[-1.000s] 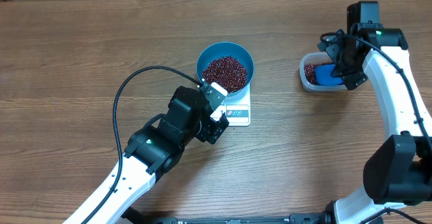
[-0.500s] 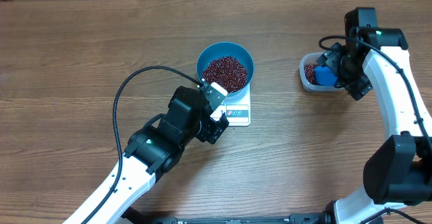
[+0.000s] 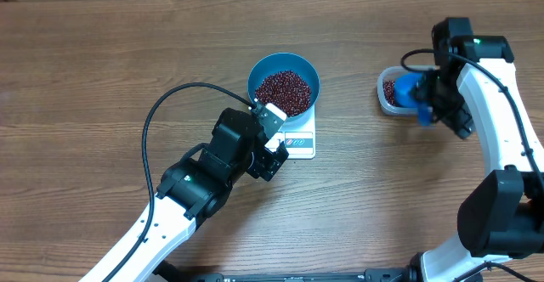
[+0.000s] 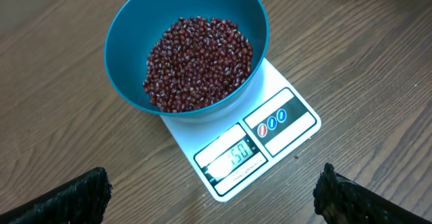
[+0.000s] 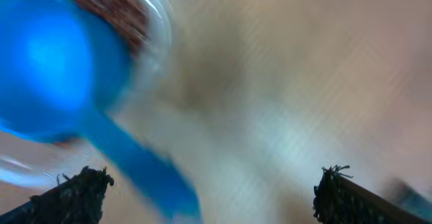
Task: Scoop item into bowl and weigh 150g on scale
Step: 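Lower the scoop into the container and release it with right gripper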
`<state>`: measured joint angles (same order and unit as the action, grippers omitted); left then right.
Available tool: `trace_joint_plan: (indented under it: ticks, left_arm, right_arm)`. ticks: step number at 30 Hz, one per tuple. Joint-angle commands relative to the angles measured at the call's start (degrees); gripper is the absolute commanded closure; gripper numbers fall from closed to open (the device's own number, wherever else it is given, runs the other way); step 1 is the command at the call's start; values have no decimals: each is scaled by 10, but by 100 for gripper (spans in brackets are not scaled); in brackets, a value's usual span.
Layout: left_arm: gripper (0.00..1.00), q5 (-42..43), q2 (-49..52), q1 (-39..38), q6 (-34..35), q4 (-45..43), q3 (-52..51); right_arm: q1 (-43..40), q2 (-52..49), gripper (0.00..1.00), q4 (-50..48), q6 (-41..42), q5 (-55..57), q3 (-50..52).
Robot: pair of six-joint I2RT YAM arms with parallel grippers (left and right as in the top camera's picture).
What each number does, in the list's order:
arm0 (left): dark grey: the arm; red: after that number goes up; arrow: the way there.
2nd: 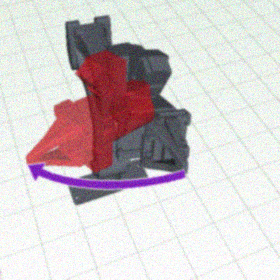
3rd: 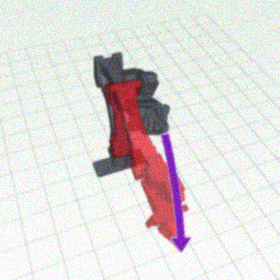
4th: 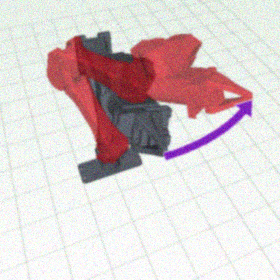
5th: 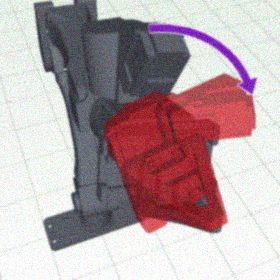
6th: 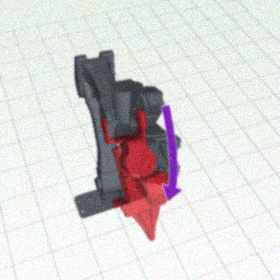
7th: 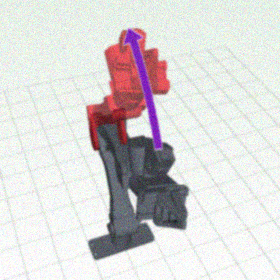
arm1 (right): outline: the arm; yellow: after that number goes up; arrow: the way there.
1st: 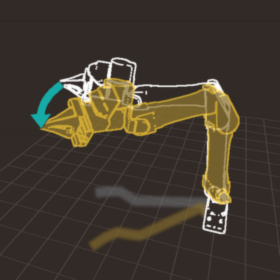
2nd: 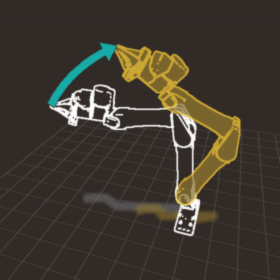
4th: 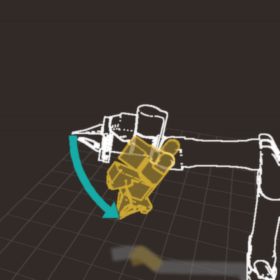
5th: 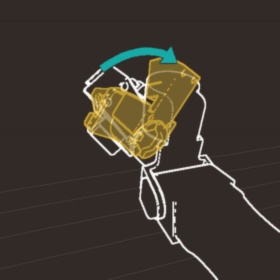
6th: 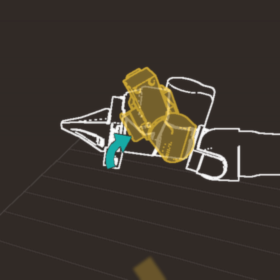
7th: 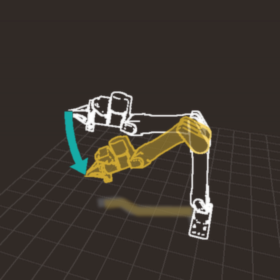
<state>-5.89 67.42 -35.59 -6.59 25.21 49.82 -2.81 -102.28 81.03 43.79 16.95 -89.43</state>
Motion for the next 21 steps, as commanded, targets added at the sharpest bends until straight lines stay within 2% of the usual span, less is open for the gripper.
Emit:
trace_joint_plan:
  ticks: [1, 5, 11, 17, 21]
  left_arm:
    - [1, -7, 4, 0, -11, 0, -3]
    - [0, -7, 4, 0, -11, 0, -3]
    - [0, -7, 4, 0, -11, -2, -3]
    - [0, -7, 4, 0, -11, -2, -3]
    - [0, -7, 4, 0, -11, -2, -3]
  right_arm:
    - [1, 0, 0, 61, 29, 12, 2]
    - [1, 0, 0, 63, 37, 15, 2]
    - [1, 0, 0, -29, 34, -17, 2]
    - [1, 0, 0, -158, -135, -52, 2]
    - [1, 0, 0, -205, -258, -84, 2]
